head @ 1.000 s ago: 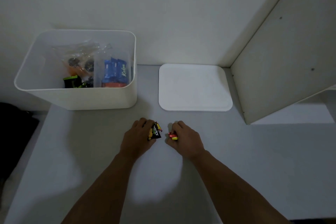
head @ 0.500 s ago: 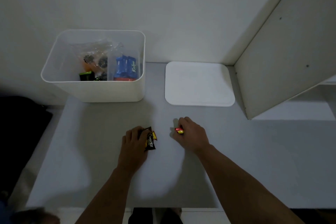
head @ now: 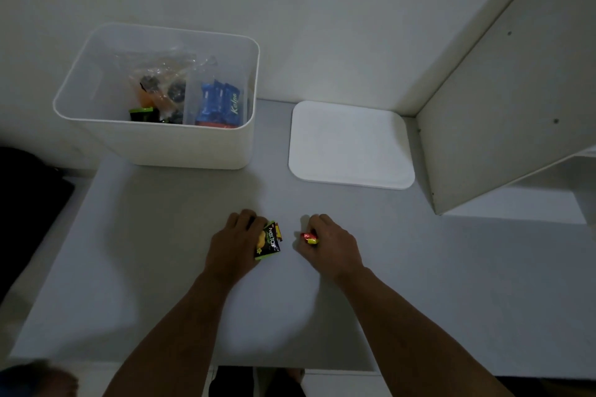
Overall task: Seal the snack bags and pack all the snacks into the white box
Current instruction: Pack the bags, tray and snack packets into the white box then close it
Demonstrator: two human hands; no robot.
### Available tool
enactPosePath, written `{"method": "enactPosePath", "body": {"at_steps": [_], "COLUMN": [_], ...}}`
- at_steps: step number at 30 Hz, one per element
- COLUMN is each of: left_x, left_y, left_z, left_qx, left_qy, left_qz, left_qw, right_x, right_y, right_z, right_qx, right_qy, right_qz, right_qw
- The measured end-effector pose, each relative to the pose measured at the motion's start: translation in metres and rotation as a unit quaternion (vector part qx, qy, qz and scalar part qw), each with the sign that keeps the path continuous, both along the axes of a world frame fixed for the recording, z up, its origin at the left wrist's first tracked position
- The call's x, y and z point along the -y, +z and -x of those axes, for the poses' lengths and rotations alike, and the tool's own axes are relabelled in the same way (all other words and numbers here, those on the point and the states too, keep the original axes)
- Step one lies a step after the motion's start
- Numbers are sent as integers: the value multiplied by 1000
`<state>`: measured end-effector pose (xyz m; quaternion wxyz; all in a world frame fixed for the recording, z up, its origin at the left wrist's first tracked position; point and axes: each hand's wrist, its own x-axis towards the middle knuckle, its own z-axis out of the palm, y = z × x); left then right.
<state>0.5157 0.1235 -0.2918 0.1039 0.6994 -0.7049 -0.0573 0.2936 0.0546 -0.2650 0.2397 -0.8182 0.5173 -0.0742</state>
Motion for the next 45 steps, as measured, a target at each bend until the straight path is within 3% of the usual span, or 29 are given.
{"method": "enactPosePath", "body": {"at_steps": [4,9,14,20,28,32,38,45], "left_x": [3,-21,-20,10,72,100,137,165], "left_y": [6,36,108,215,313,315,268,218], "left_z": [-3,25,32,-26,-135,-184,-247,-296], "left_qx": [-20,-128,-222,-205,-139,-113,-122,-133], "left_qy": [12,154,243,237,250,236,207,175], "left_qz": [-18,-45,11,107,125,84,-56,-133], "left_qw": [1000,979,944,944,950,961,969,966], "right_x": [-1,1,11,39,91,115,144,166], "right_y": [10,50,117,209,291,302,267,219], "right_z": [-4,-15,-37,-82,-178,-239,-319,-367], "right_qx": [13,17,48,92,110,118,125,110], "right_qy": [-17,-15,-23,-34,11,6,-24,-46], "right_qz": [-5,-13,13,75,108,107,8,-90], "right_qw": [1000,1000,999,992,988,987,992,989]}}
